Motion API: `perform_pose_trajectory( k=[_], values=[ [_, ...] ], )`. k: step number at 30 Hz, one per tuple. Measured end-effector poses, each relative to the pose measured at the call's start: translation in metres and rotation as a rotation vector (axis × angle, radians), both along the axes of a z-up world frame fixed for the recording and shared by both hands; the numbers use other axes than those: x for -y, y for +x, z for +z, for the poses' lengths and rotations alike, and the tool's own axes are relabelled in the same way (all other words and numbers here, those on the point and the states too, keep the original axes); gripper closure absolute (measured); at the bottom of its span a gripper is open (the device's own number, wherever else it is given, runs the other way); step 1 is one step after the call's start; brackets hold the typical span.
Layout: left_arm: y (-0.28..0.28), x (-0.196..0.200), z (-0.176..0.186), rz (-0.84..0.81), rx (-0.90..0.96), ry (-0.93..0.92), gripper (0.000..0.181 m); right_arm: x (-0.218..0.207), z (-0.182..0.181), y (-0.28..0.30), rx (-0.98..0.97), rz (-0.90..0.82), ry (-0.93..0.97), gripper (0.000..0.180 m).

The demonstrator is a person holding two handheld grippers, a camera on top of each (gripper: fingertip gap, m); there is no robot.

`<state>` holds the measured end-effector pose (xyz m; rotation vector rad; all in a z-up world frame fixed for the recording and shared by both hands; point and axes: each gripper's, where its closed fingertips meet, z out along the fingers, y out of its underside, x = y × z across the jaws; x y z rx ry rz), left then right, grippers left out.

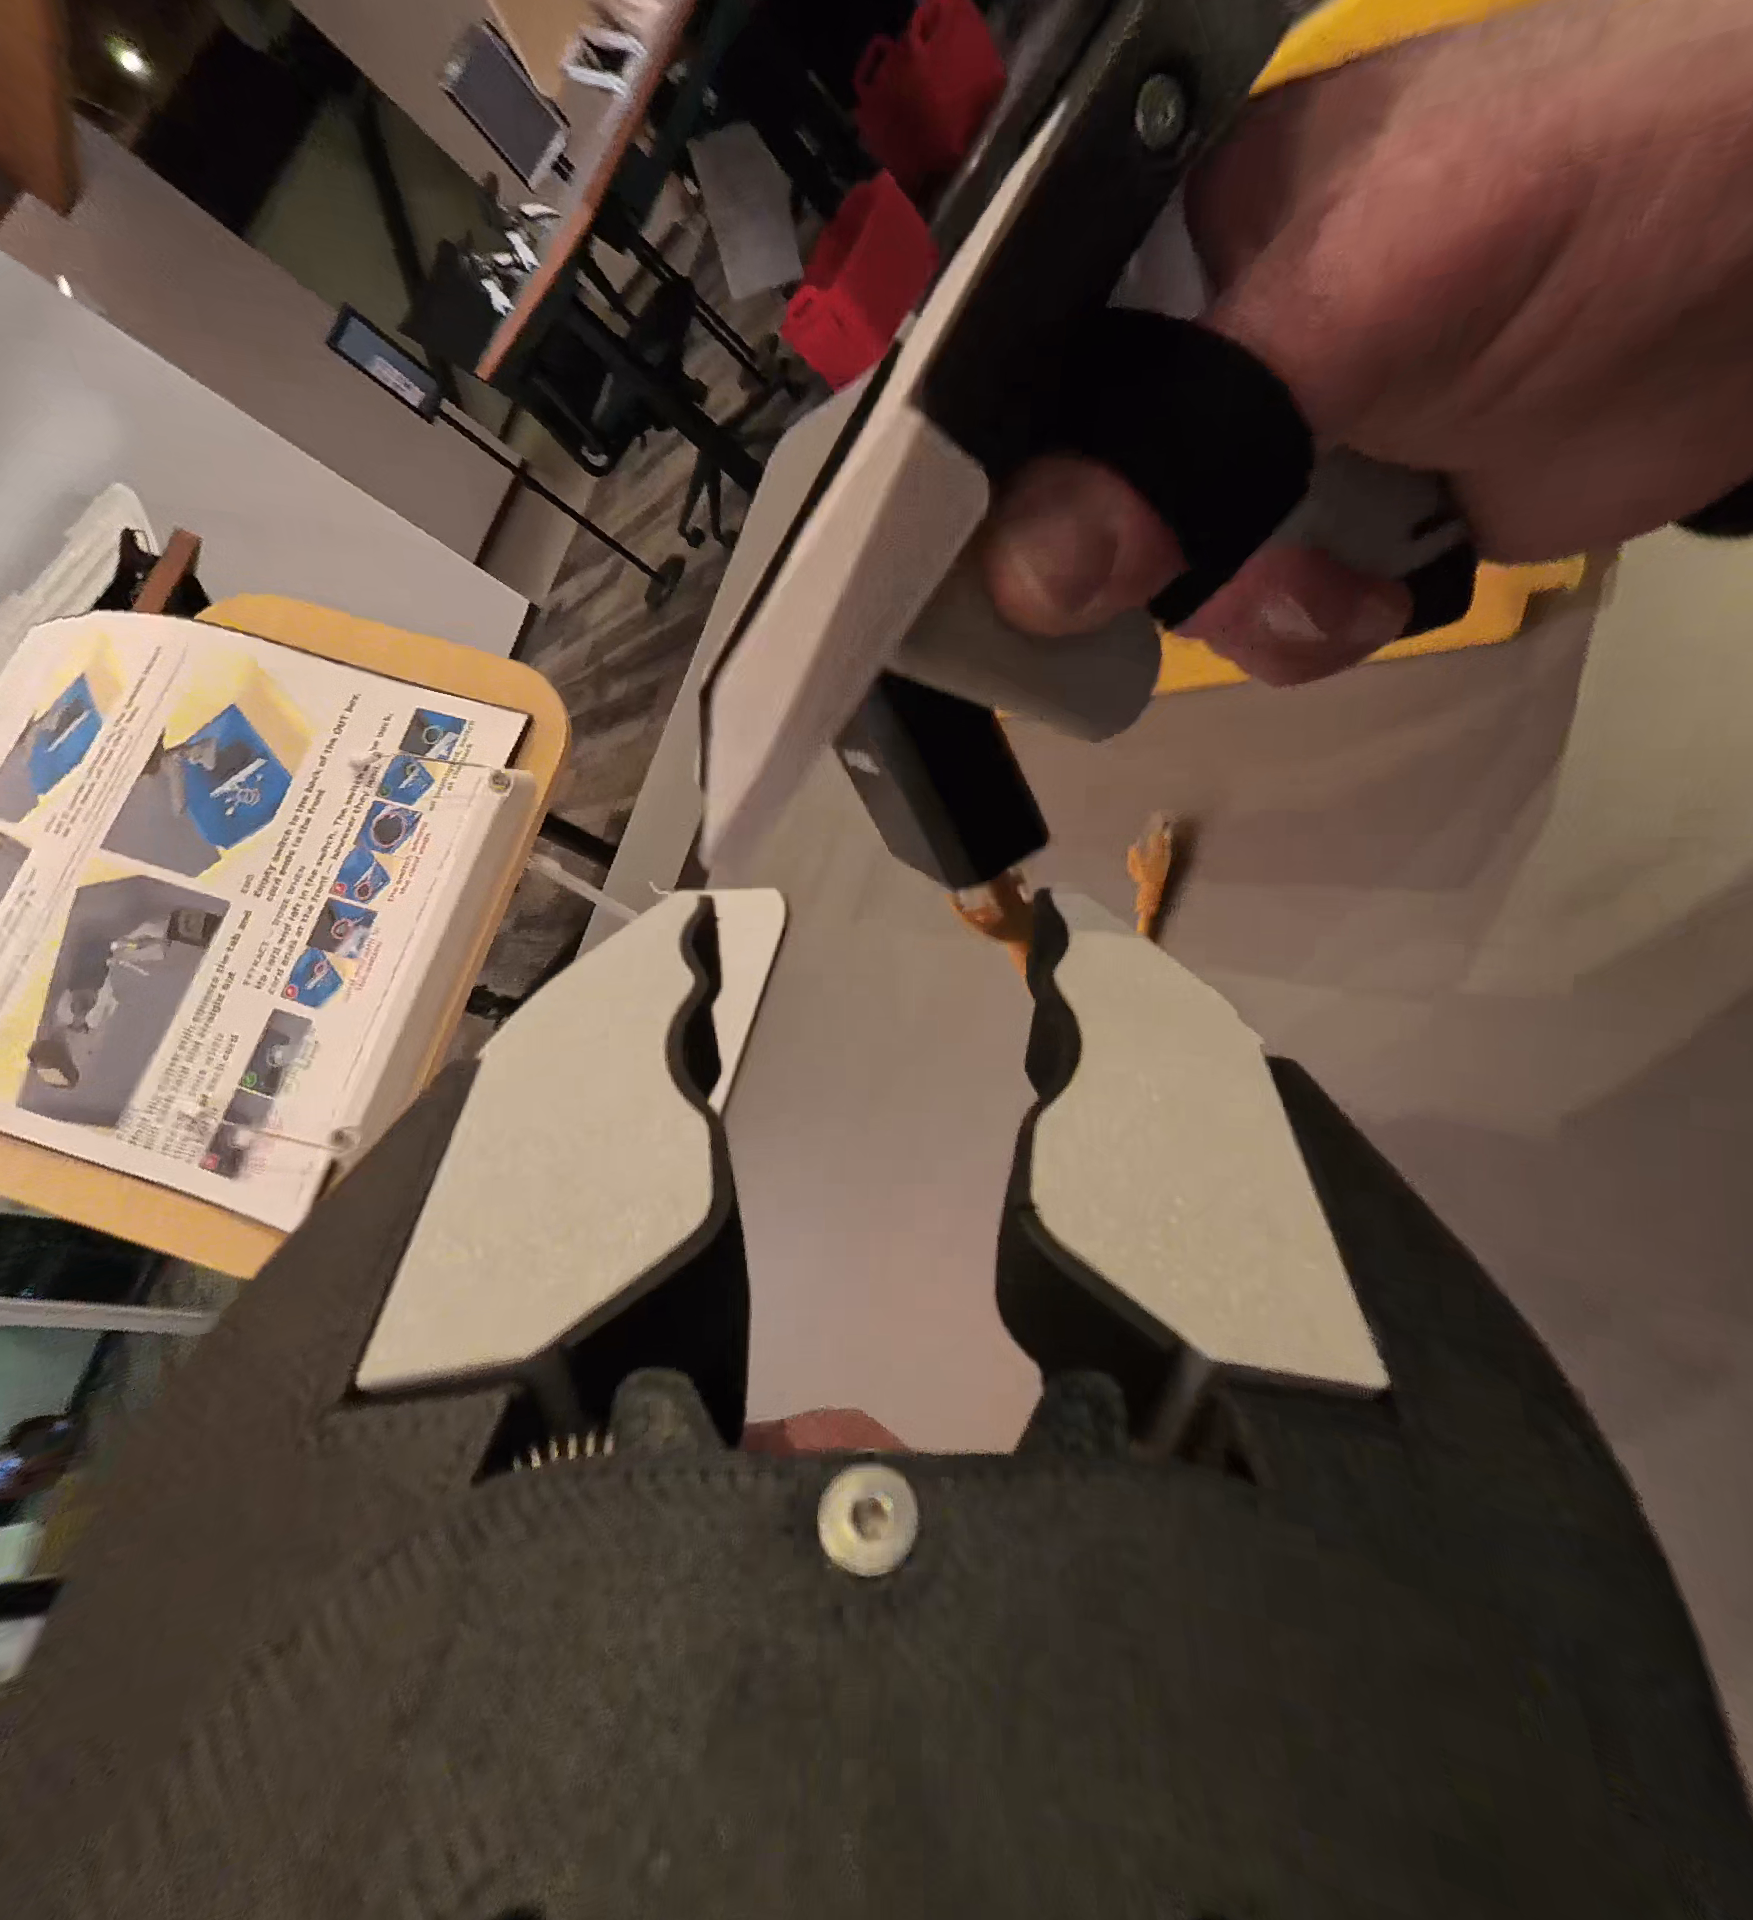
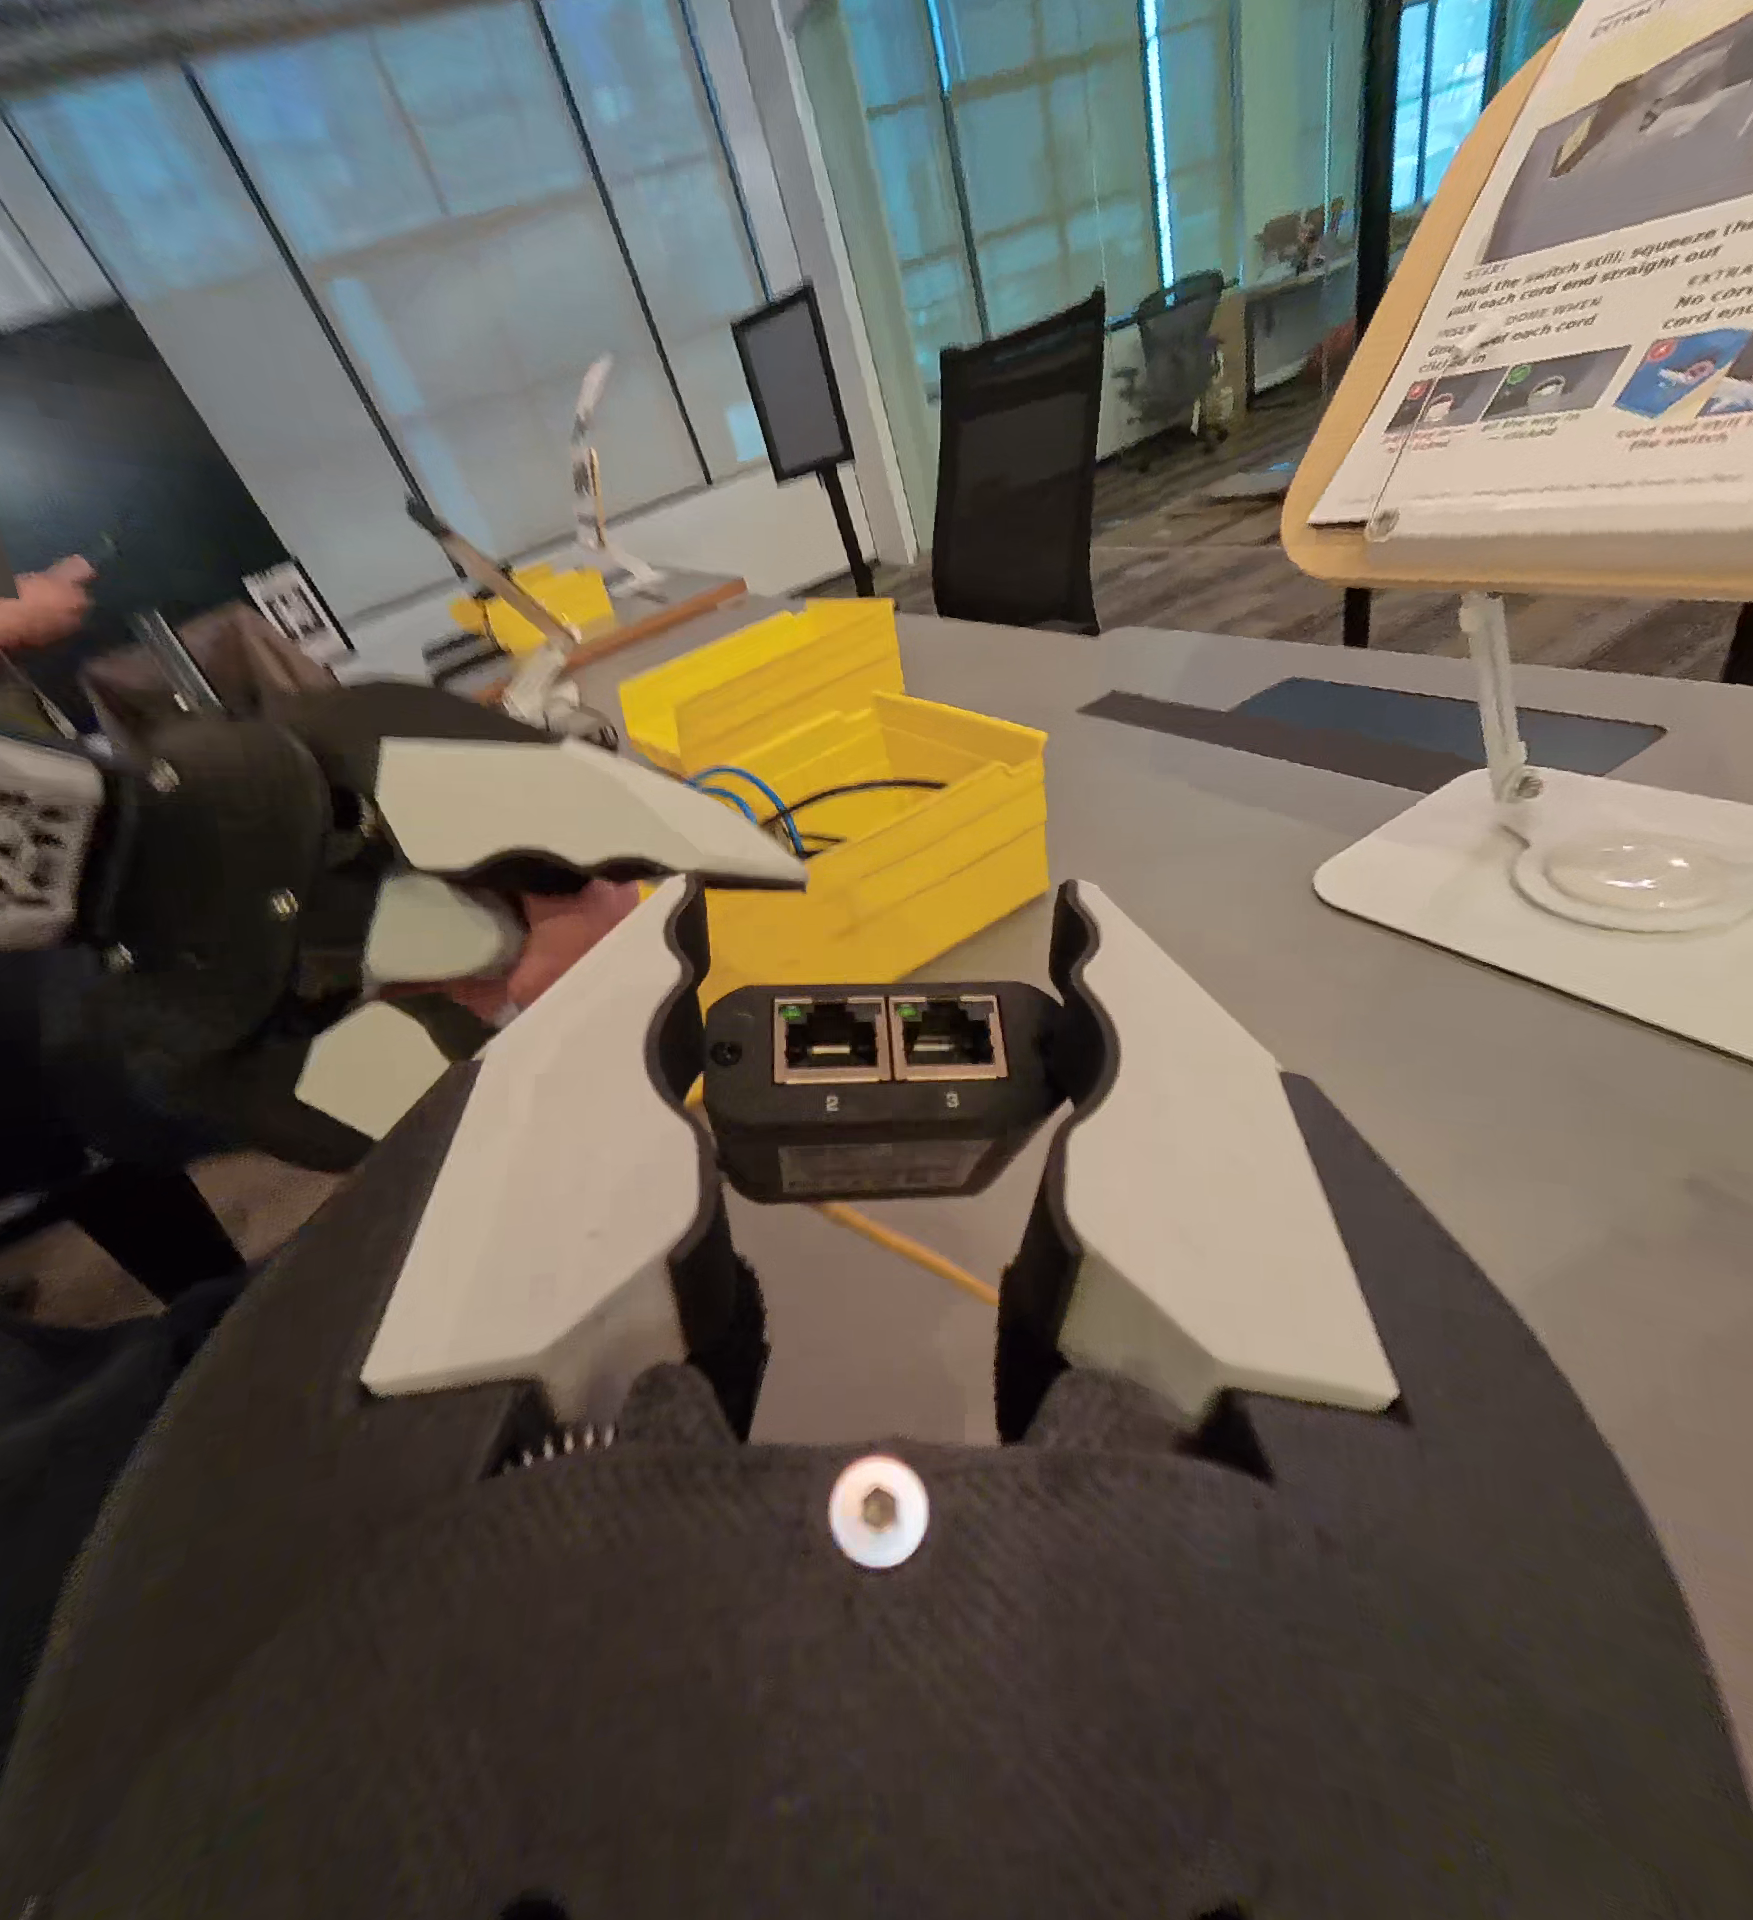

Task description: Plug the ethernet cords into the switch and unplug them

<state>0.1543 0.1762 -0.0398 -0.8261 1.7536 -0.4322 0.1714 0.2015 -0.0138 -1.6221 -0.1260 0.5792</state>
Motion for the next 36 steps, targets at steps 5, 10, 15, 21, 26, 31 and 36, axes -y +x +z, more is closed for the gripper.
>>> perform_pose_trajectory(
  k=[5, 10, 15, 21, 26, 31, 36],
  values=[
    [0.005, 0.007, -0.012, 0.016, -0.004, -0.202, 0.118, -0.001, 0.005, -0.009, 0.022, 0.007, 0.027, 0.113],
    [0.013, 0.014, -0.007, -0.020, 0.038, -0.263, 0.144, 0.000, 0.011, -0.019, 0.094, 0.011, 0.048, 0.113],
    [0.002, 0.001, 0.012, -0.117, 0.073, -0.349, 0.157, 0.019, 0.030, -0.029, 0.091, 0.141, 0.121, 0.115],
    [-0.024, 0.009, 0.049, -0.439, 0.093, -0.527, 0.157, 0.034, 0.041, -0.041, 0.159, 0.286, 0.140, 0.114],
    [-0.029, 0.017, 0.049, -0.531, 0.061, -0.575, 0.156, 0.033, 0.042, -0.052, 0.307, 0.285, 0.161, 0.155],
    [-0.027, -0.009, 0.052, -0.378, 0.073, -0.391, 0.128, 0.020, 0.025, -0.033, 0.629, 0.112, 0.092, 0.158],
    [-0.022, -0.018, 0.053, -0.208, -0.023, 0.051, 0.139, 0.012, 0.008, -0.026, 1.014, 0.010, 0.040, 0.158]
  ],
)
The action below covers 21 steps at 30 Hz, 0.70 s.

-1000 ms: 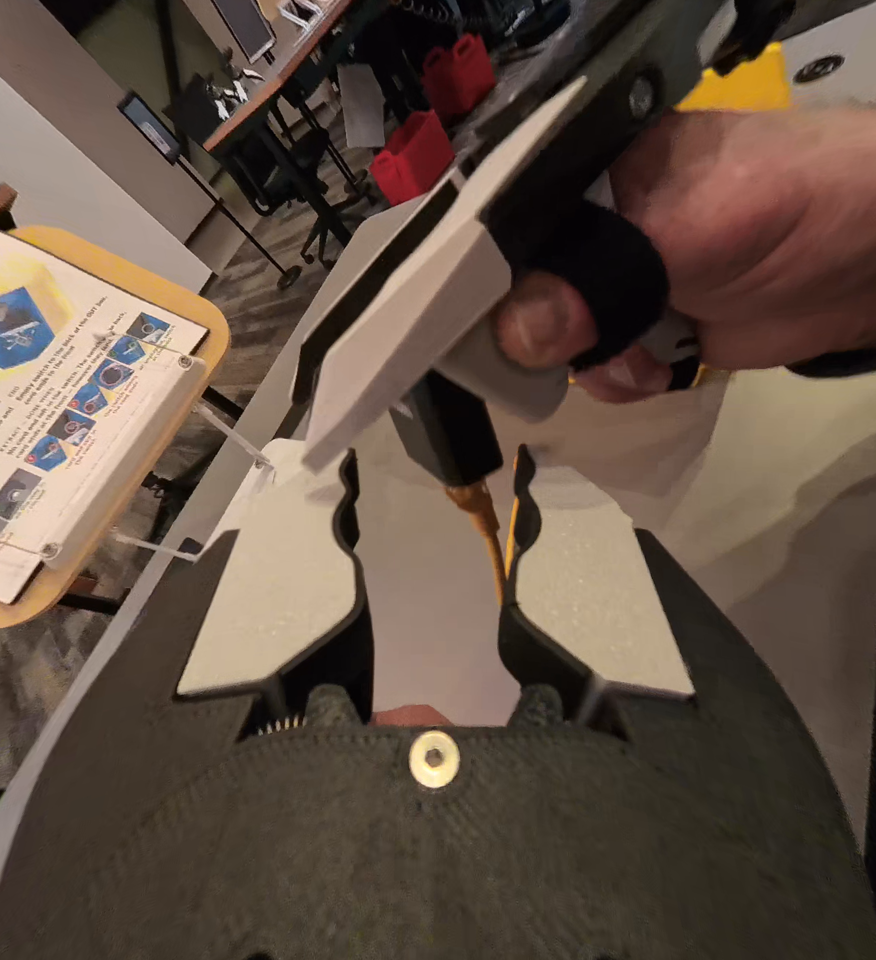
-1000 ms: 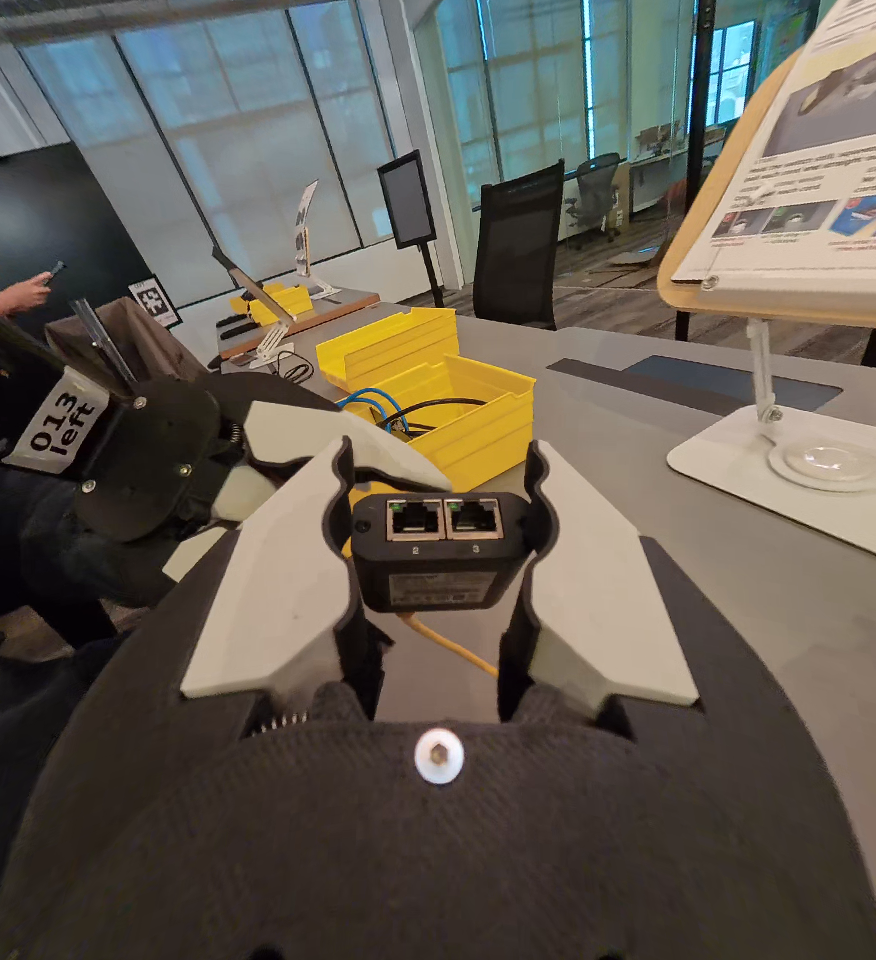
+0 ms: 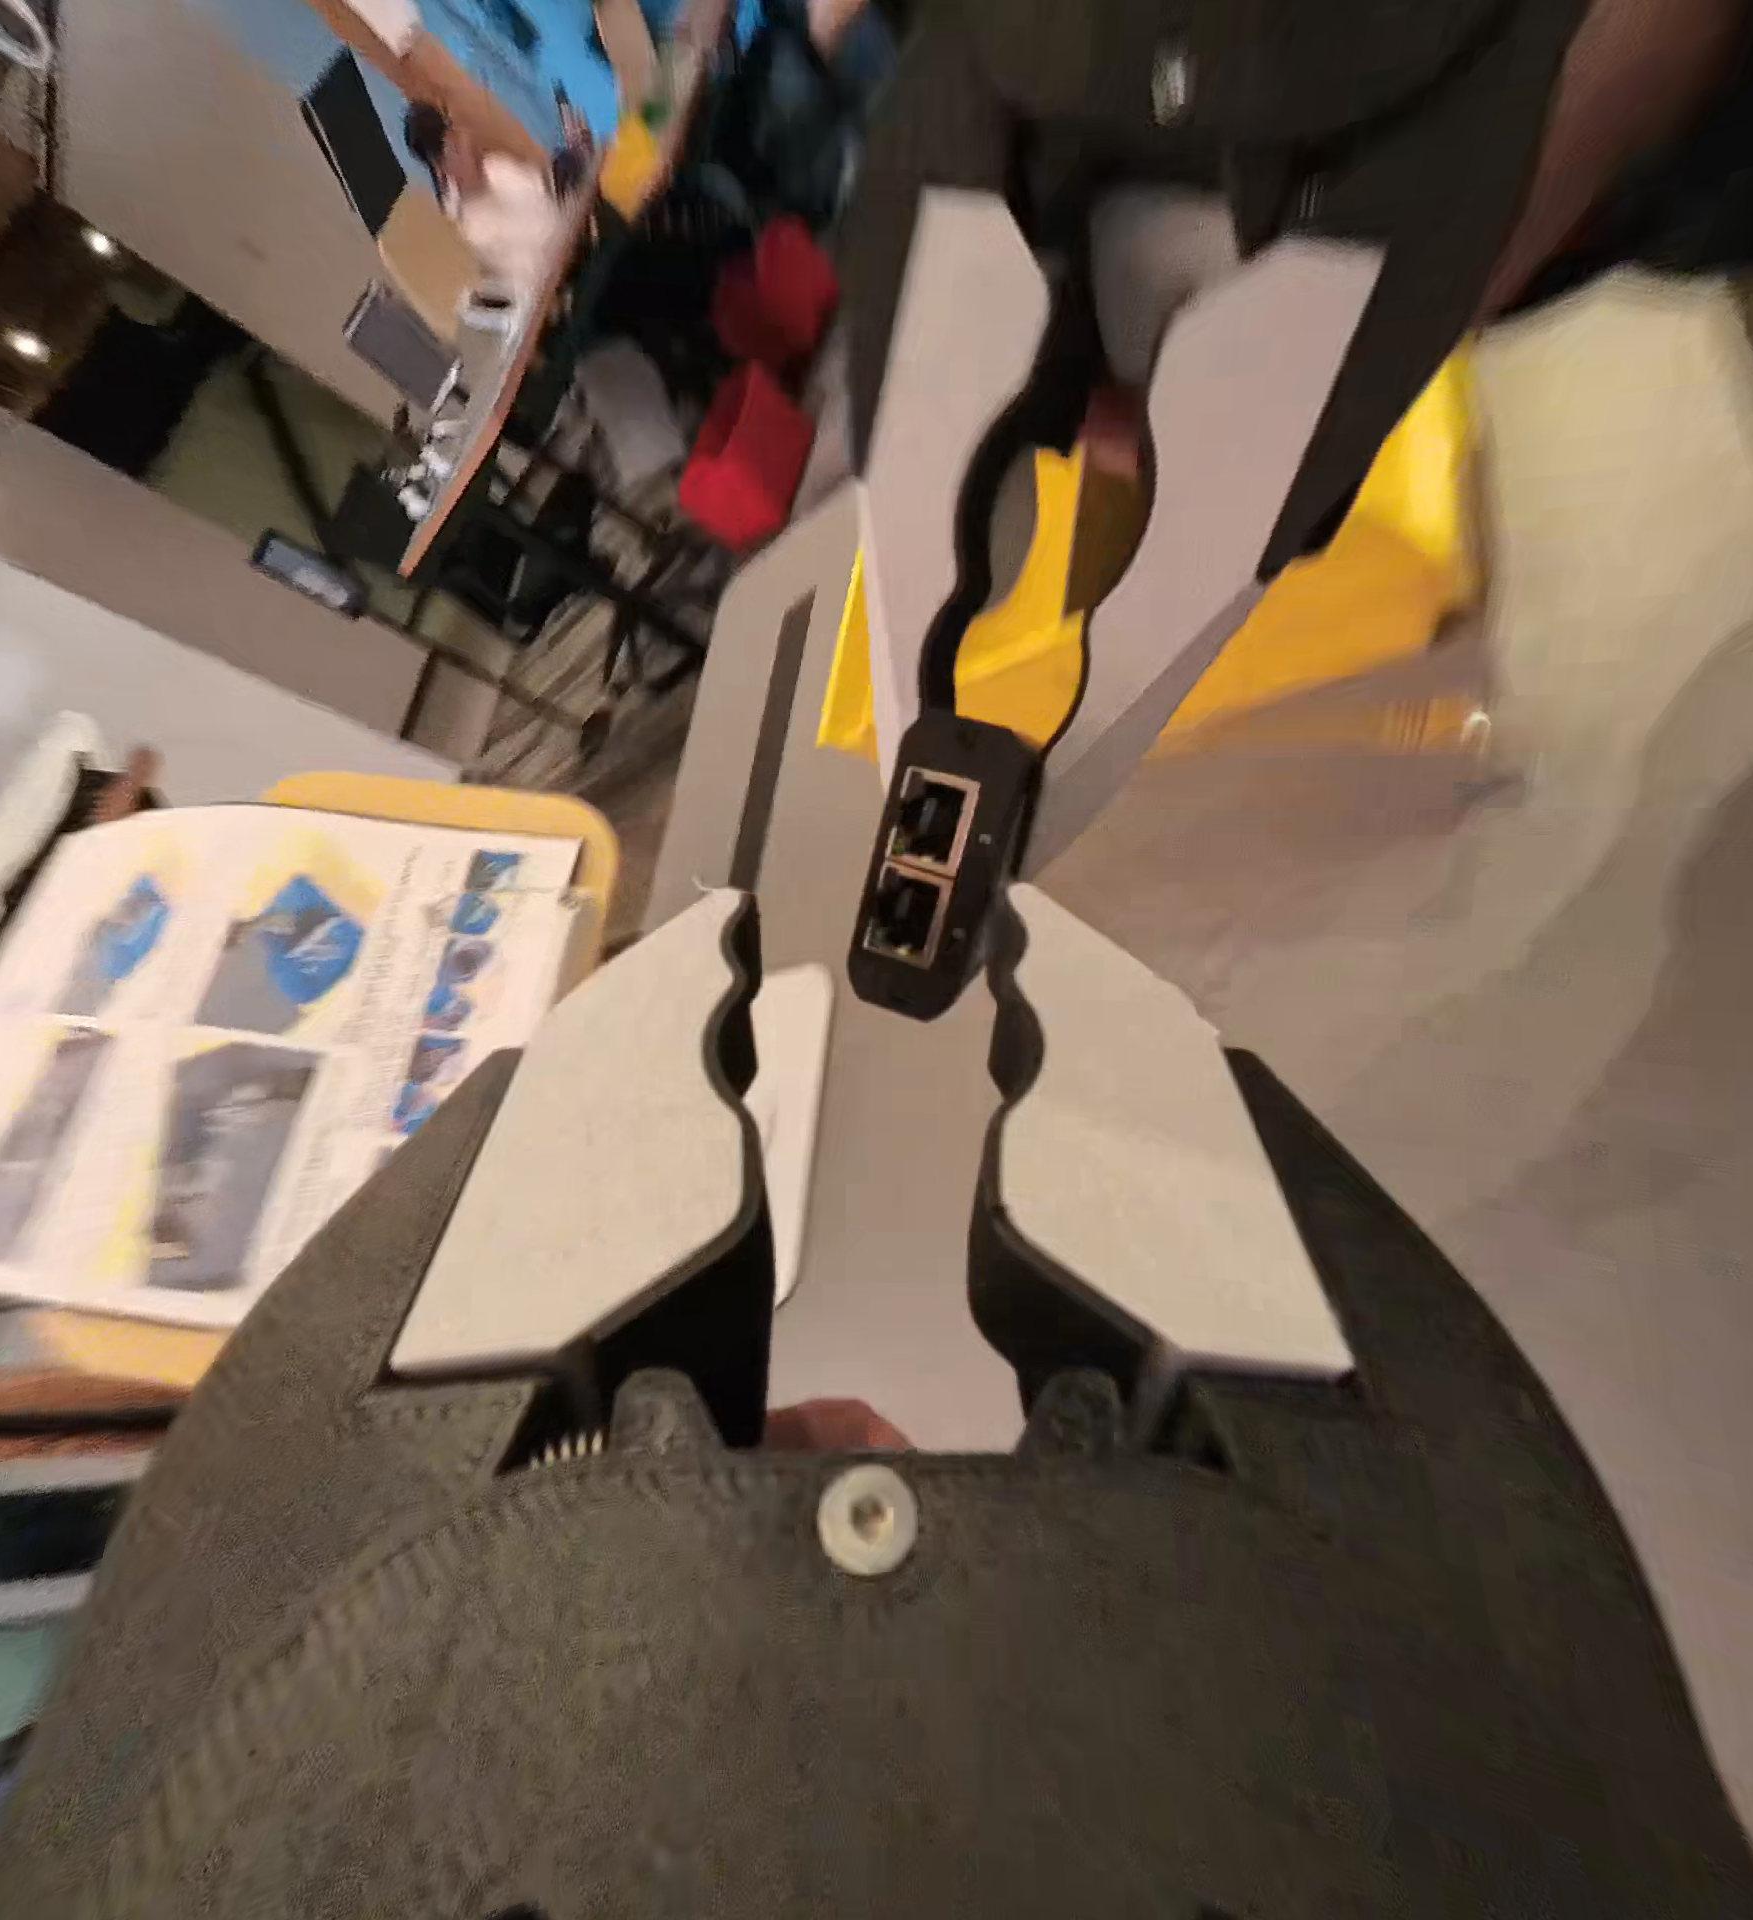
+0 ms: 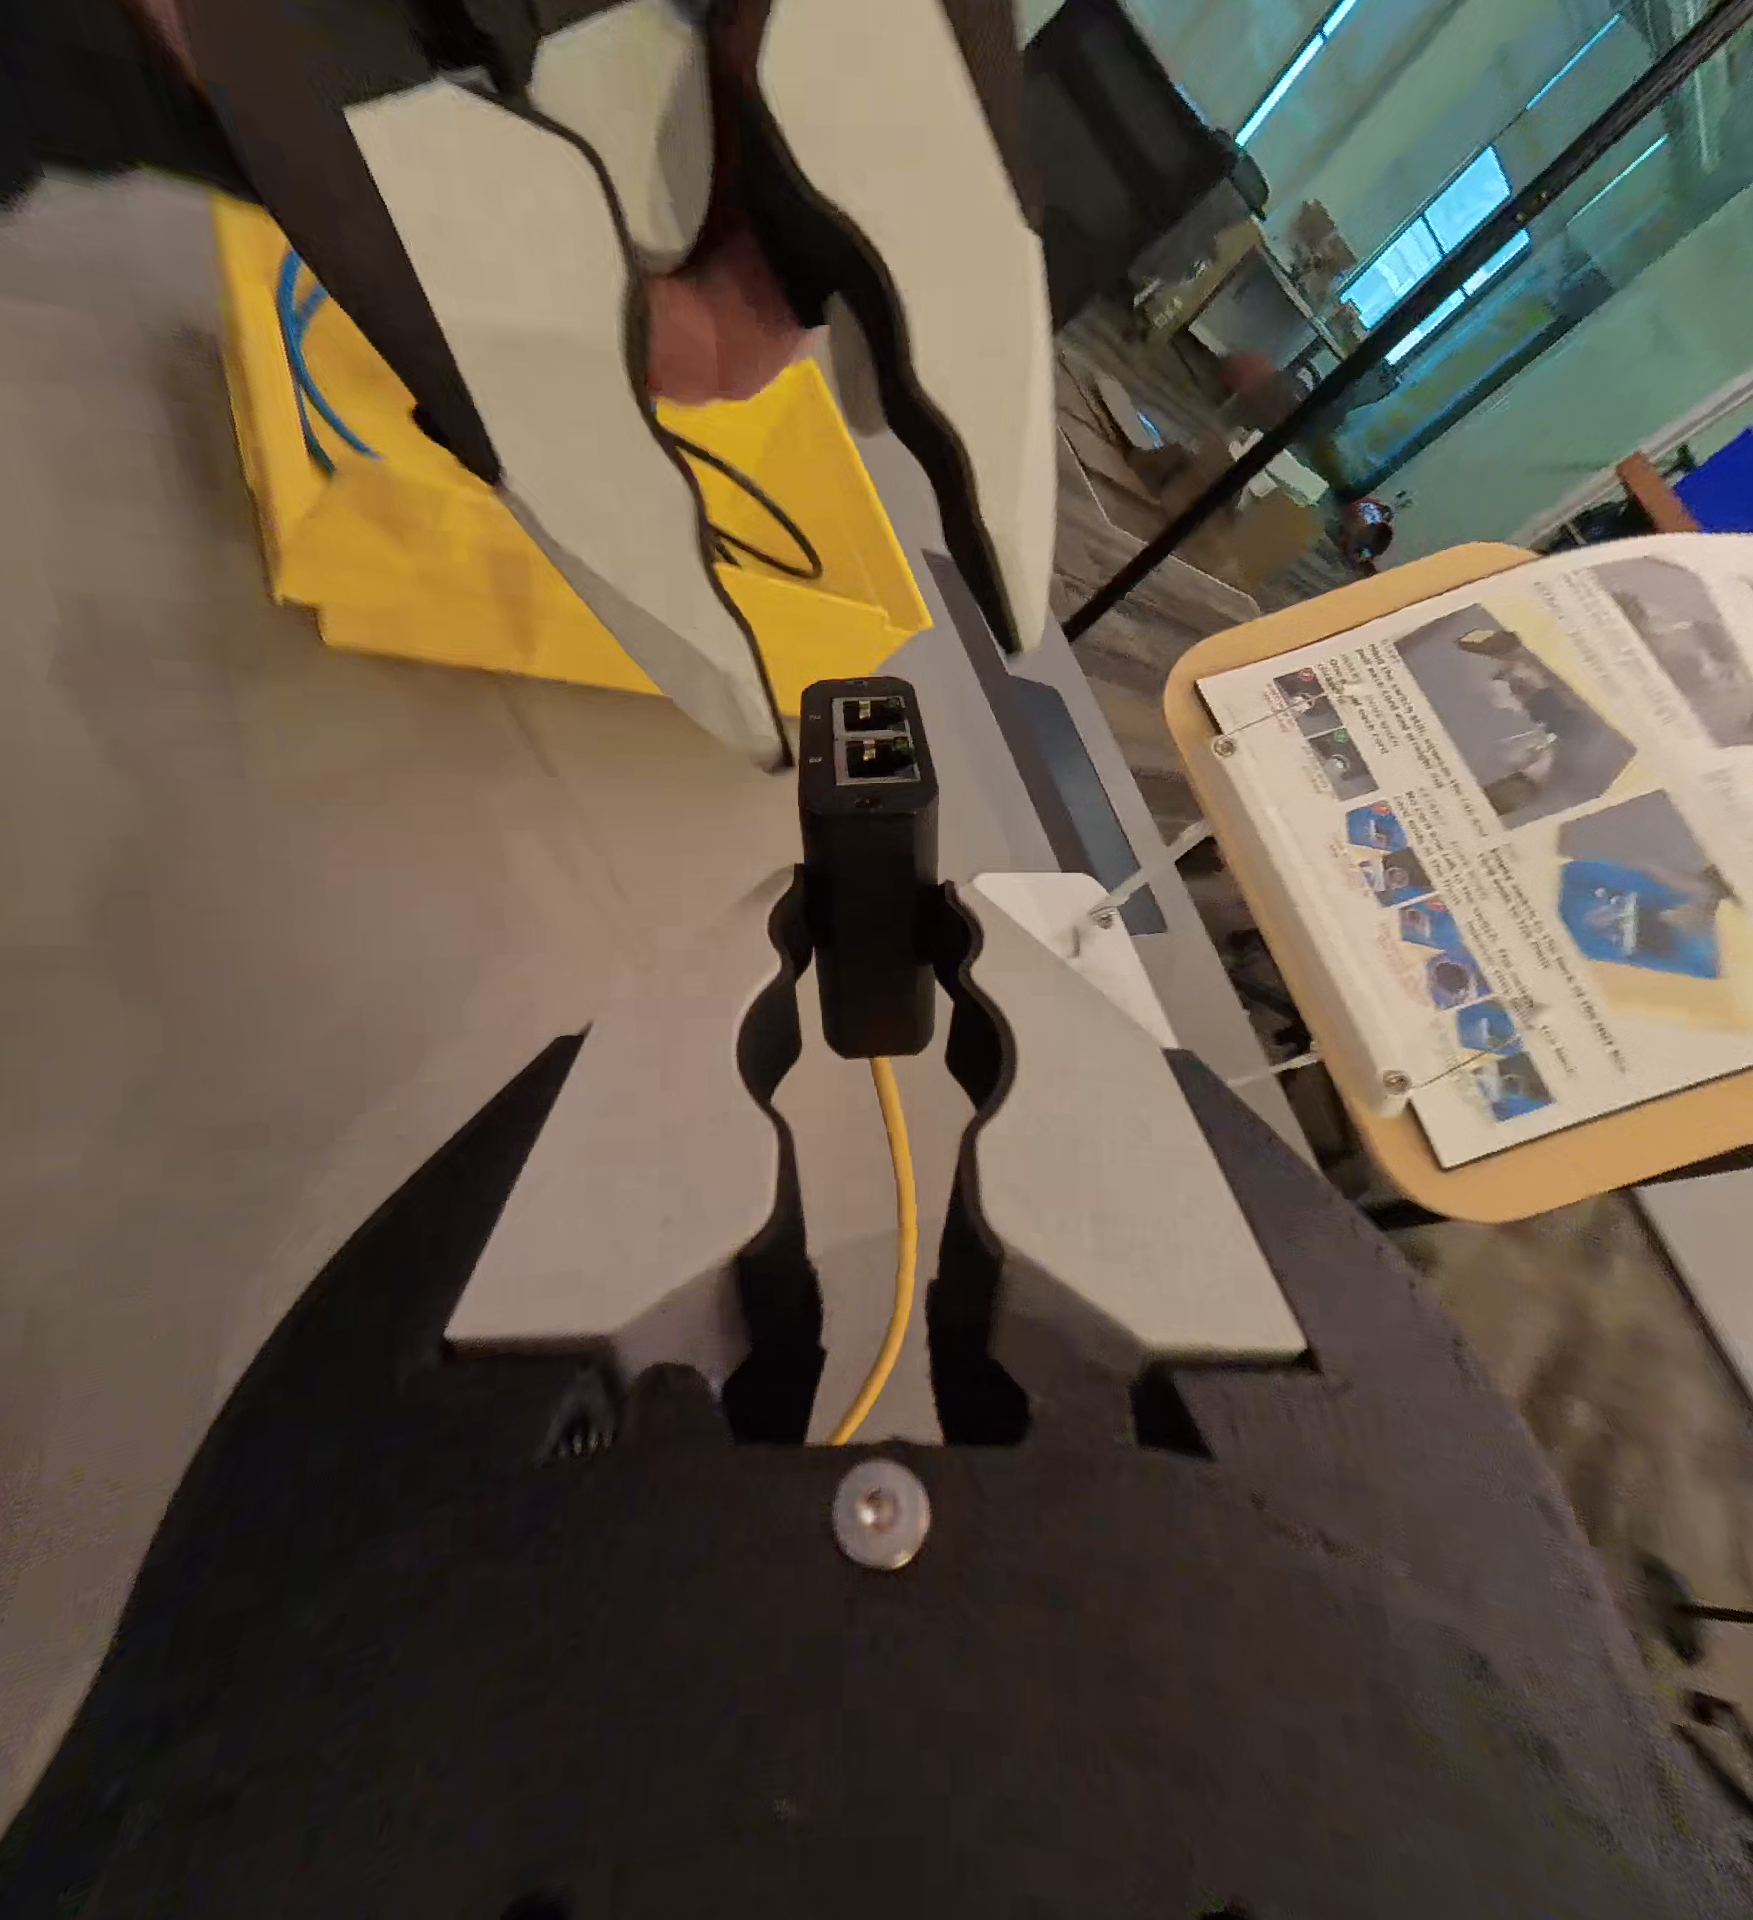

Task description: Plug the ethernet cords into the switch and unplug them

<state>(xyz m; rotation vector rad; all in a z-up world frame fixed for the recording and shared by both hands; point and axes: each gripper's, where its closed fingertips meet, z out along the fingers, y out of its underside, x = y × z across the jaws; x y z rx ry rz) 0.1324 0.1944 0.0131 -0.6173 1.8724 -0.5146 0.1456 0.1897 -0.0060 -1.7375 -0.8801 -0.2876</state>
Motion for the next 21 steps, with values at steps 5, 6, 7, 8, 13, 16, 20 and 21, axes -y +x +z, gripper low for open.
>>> perform_pose_trajectory(
  k=[5, 6, 7, 8, 13, 16, 20, 21],
  values=[
    [0.003, 0.000, -0.036, 0.036, -0.210, 0.244, 0.153, 0.000, -0.007, -0.014, 0.118, 0.033, -0.011, 0.158],
    [0.002, 0.000, -0.036, 0.021, -0.198, 0.271, 0.156, 0.001, -0.008, -0.015, 0.135, 0.036, -0.008, 0.158],
    [0.002, 0.001, -0.034, 0.011, -0.179, 0.277, 0.156, 0.002, -0.007, -0.015, 0.131, 0.046, -0.012, 0.157],
    [0.001, 0.003, -0.033, 0.001, -0.166, 0.277, 0.156, 0.004, -0.007, -0.016, 0.098, 0.065, -0.034, 0.157],
    [-0.005, 0.007, -0.021, -0.041, -0.063, 0.430, 0.157, 0.019, -0.001, -0.021, -0.203, 0.225, -0.253, 0.131],
    [-0.011, 0.016, -0.015, -0.101, -0.025, 0.494, 0.156, 0.024, -0.010, -0.019, -0.262, 0.306, -0.433, 0.100],
    [-0.014, 0.039, -0.010, -0.208, -0.006, 0.576, 0.156, 0.029, -0.017, -0.037, -0.208, 0.444, -0.559, 0.084],
    [-0.014, 0.045, -0.008, -0.229, 0.008, 0.589, 0.156, 0.033, -0.021, -0.043, -0.172, 0.480, -0.587, 0.085]
  ],
)
